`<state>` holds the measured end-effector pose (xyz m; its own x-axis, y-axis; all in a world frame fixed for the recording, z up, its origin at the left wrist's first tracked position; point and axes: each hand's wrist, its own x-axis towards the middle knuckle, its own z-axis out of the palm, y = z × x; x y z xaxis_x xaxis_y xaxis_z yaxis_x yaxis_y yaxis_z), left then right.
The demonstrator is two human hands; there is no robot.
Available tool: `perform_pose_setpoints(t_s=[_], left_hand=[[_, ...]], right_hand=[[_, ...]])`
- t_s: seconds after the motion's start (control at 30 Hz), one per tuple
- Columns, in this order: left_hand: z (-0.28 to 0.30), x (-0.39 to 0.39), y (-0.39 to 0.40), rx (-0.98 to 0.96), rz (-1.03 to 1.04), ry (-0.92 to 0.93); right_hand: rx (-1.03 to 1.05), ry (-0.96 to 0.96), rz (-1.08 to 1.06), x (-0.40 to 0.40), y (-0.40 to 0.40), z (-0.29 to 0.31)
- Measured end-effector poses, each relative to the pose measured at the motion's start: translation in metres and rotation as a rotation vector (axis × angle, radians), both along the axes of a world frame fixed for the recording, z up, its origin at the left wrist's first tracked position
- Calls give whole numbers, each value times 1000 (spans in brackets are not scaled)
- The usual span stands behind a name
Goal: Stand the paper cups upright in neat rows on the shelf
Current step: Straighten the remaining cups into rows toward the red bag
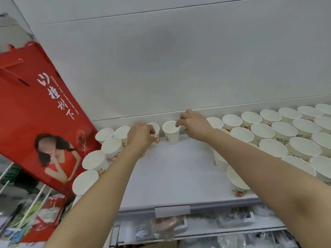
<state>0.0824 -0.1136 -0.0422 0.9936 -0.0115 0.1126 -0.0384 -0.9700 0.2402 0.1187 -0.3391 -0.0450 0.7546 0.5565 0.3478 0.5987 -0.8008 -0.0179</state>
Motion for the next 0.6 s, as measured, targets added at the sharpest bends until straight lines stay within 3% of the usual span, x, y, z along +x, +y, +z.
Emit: perform_pose_setpoints(t_s=[0.2,0.37,0.6], left_hand=[[2,8,1,-76,-71,-22],[1,9,-19,-106,-196,-53],[-4,9,-38,-116,-222,-49]], right_hand=[[30,20,10,6,4,-5],[-76,-68,-33,-2,-13,-3],[-119,-42,-114,-5,-22,-7]])
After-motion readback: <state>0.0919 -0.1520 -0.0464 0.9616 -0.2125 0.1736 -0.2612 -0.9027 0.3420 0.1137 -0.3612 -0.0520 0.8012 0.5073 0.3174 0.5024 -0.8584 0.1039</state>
